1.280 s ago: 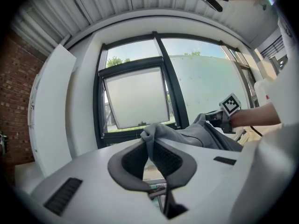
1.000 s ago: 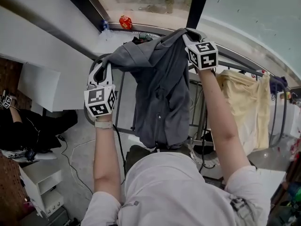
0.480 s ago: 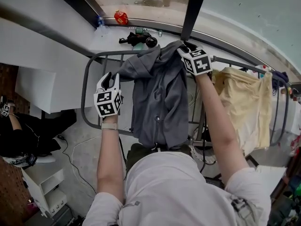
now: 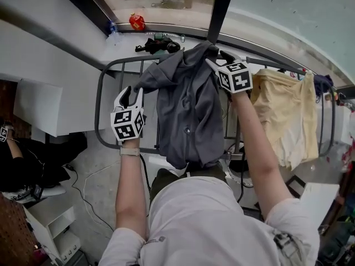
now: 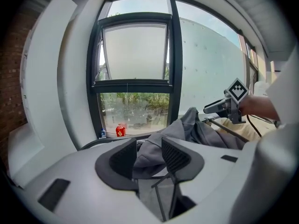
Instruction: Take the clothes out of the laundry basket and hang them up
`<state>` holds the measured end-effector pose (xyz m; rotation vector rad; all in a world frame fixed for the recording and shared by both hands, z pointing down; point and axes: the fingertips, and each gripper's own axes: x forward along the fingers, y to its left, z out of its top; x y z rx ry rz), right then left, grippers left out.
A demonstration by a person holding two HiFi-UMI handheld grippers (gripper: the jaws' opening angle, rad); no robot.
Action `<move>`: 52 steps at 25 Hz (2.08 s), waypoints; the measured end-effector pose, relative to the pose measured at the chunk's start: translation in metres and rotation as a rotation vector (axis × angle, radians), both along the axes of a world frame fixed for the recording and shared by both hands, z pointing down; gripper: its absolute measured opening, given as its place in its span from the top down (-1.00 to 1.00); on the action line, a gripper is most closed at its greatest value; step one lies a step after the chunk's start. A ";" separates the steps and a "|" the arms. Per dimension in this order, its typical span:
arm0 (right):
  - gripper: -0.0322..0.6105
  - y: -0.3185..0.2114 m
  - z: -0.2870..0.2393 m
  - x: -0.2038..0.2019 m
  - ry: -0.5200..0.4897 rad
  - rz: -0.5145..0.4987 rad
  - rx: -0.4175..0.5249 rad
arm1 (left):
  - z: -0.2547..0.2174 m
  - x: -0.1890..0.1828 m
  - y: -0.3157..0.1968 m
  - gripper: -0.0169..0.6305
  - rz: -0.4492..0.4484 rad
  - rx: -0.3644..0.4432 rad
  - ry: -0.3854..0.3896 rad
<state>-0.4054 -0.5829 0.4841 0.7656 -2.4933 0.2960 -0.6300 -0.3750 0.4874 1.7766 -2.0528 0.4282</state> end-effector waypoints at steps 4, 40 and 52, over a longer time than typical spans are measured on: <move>0.13 0.038 -0.019 0.006 -0.051 0.008 0.015 | -0.024 0.009 0.025 0.47 0.036 0.061 -0.004; 0.20 0.483 -0.116 0.058 -0.322 -0.031 0.355 | -0.139 0.122 0.344 0.48 0.420 0.464 -0.076; 0.20 0.528 -0.107 0.061 -0.322 -0.041 0.392 | -0.127 0.120 0.375 0.48 0.403 0.480 0.011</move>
